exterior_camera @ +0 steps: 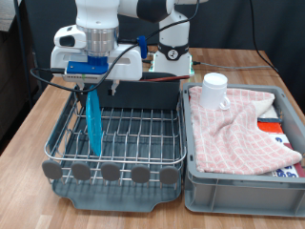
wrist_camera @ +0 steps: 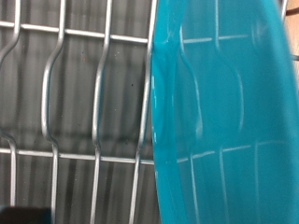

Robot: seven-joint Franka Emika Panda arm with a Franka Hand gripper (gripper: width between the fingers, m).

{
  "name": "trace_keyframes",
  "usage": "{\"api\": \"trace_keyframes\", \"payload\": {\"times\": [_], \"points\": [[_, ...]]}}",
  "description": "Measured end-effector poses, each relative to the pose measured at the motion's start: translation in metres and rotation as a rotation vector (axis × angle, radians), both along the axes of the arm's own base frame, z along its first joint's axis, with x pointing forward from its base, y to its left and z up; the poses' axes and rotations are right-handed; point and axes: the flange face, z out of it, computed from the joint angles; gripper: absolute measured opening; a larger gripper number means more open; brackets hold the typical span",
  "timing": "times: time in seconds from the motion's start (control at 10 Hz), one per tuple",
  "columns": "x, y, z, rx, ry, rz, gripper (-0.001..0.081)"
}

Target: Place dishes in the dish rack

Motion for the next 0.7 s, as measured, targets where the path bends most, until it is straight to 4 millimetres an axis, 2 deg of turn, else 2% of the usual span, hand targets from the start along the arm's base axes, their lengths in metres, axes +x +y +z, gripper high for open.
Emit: {"api": "trace_keyframes", "payload": {"times": [0.1, 0.2, 0.3, 0.4, 0.7], "points": [[0.001, 0.000, 0.002, -0.001, -0.005, 0.007, 0.0549], [0.003, 0.001, 0.007, -0.010, -0.011, 0.018, 0.0724], [0.004, 0.002, 0.012, -0.012, -0.015, 0.024, 0.0724], [0.005, 0.003, 0.022, -0.012, -0.009, 0.032, 0.0783], [0.006, 0.011, 0.064, 0.064, -0.027, 0.046, 0.0798]]}}
